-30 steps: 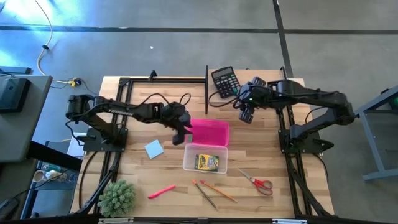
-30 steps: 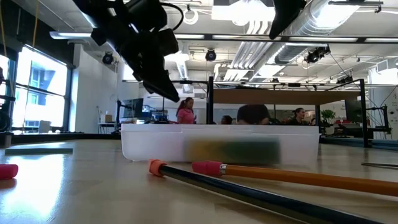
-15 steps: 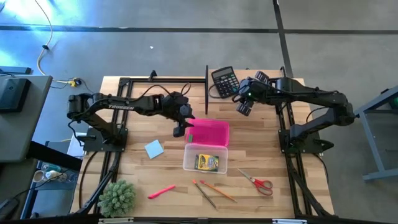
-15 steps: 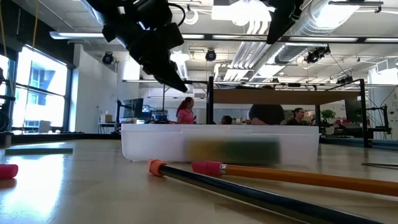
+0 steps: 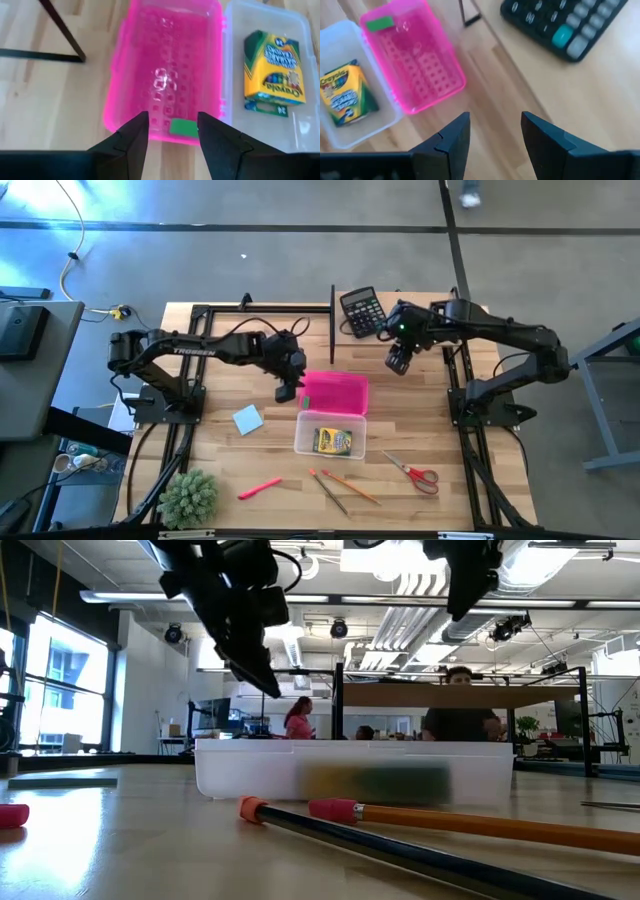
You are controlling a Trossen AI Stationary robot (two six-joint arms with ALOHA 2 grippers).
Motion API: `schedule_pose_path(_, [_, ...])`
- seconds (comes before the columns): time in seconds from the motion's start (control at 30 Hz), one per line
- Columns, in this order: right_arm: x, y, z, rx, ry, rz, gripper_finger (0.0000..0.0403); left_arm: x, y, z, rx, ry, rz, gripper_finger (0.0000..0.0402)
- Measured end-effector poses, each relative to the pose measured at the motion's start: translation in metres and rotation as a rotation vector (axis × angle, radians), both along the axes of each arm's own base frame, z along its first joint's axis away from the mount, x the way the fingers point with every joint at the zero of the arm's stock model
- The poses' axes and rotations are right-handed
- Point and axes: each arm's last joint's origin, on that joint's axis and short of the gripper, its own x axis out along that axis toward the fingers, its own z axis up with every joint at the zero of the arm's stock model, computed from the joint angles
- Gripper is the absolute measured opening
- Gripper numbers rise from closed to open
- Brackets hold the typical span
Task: Pack school essentials
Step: Put the orange scissors into the pink supply box
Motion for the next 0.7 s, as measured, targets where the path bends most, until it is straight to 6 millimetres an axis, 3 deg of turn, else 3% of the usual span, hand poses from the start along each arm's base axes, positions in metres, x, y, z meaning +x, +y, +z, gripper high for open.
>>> schedule_pose_path(0.2, [0.003,0.024,-0.007,0.04,0.009,-0.028,0.0167,0.0,-0.016,-0.003,-0.02,0.06,-0.05,0.0147])
schedule_pose_path(0.47, [0.004,0.054,-0.056,0.103,0.112,-0.075,0.0167,0.0,-0.047,-0.007,-0.046,0.138,-0.139,0.0146])
schedule_pose_path(0.7, [-0.005,0.09,-0.084,0.176,0.168,-0.163,0.0167,0.003,-0.079,-0.008,-0.07,0.149,-0.203,0.014])
